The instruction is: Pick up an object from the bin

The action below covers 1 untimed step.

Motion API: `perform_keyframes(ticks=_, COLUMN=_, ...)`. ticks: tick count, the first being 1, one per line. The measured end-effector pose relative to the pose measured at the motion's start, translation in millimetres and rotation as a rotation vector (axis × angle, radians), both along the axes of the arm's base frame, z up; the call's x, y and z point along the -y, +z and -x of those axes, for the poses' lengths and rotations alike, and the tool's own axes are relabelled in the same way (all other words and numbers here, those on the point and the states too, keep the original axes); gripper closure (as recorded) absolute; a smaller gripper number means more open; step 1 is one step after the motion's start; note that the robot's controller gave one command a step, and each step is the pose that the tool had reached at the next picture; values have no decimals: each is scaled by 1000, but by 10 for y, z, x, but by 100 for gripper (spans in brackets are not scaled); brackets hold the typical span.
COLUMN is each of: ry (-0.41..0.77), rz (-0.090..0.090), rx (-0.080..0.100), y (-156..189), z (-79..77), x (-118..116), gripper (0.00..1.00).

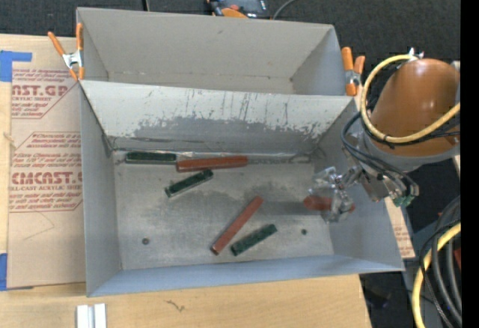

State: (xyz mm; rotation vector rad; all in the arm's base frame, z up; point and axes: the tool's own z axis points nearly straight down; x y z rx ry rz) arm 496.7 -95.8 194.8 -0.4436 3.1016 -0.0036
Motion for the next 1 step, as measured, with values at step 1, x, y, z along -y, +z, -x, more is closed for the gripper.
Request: perform_keyframes(ticks=1, ry=-13, rz=-1, rx=-4, y=240, z=49, x=-25, gripper=100)
